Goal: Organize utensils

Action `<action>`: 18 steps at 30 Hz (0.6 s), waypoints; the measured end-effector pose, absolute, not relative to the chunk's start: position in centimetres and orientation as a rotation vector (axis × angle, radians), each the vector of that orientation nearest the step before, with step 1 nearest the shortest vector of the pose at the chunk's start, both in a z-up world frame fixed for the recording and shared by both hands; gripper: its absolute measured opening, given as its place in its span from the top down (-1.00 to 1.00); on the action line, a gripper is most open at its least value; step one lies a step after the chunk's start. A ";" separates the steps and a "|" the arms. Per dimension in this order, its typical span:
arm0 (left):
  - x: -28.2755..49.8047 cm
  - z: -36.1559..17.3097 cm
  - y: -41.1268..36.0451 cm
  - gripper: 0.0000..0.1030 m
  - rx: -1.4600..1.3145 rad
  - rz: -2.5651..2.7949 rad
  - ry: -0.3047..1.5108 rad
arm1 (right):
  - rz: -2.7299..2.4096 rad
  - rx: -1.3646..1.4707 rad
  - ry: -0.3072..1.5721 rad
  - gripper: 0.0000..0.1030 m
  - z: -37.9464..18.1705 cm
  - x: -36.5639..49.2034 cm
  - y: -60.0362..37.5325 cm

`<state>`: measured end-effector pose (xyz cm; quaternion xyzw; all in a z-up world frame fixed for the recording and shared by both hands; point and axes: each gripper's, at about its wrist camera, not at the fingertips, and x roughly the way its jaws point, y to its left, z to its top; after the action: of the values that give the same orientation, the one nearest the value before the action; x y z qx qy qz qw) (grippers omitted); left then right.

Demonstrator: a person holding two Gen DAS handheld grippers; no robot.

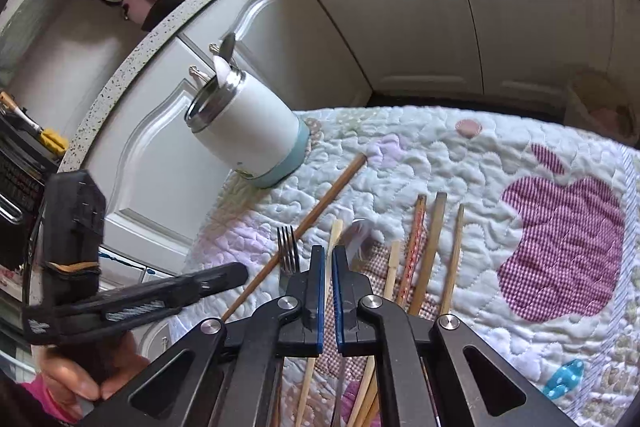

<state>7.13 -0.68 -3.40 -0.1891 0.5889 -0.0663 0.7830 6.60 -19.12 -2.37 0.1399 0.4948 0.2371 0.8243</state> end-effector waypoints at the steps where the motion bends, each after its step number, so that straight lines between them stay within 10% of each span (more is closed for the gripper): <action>1: 7.3 -4.1 -0.9 0.97 -0.397 -0.124 1.292 | 0.505 0.299 1.056 0.94 -2.5 6.7 -19.2; 10: 8.6 -7.5 -2.0 0.68 -0.367 -0.020 1.329 | 0.526 0.311 1.103 0.94 -3.8 7.7 -19.3; 14: 9.5 -7.5 -2.1 0.42 -0.394 -0.019 1.304 | 0.499 0.249 1.127 0.50 -4.5 8.3 -18.8; 18: 10.9 -7.5 -2.3 0.21 -0.415 -0.045 1.291 | 0.534 0.108 1.146 0.49 -5.1 8.9 -17.5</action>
<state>10.94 -2.34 -7.50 -0.1919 0.5970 -0.0207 0.7787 8.95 -17.46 -5.09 0.0505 0.5352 0.2493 0.8056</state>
